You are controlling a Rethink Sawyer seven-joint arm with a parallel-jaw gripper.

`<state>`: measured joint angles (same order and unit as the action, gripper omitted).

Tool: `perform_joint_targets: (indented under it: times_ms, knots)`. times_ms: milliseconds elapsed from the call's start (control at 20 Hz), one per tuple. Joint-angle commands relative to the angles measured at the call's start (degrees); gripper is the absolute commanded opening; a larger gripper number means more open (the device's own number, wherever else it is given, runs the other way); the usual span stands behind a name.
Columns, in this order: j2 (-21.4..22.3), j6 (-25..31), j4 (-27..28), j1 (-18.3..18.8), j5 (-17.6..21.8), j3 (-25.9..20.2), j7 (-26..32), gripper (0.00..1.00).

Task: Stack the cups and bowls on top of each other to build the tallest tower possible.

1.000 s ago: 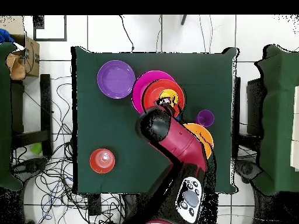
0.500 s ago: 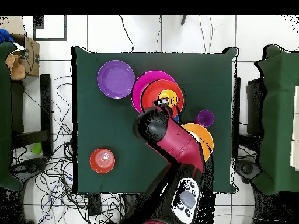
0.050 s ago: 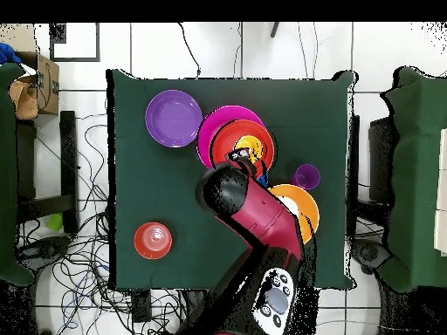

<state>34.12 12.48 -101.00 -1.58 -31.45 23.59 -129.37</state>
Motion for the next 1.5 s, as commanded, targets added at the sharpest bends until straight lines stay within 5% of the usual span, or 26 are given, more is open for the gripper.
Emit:
perform_joint_targets:
  times_ms: [50,1050,1100,1500]
  knots:
    - [-1.3,2.9,-4.0,-0.9,-1.5,-5.6,-11.6,0.0]
    - [-3.1,2.3,-2.4,-1.9,-1.5,-4.1,-11.0,0.0]
    - [-3.1,2.4,-2.3,-2.0,-1.4,-4.0,-11.0,1.0]
    - [-3.3,2.5,-1.9,-2.1,-1.5,-3.8,-10.8,1.0]
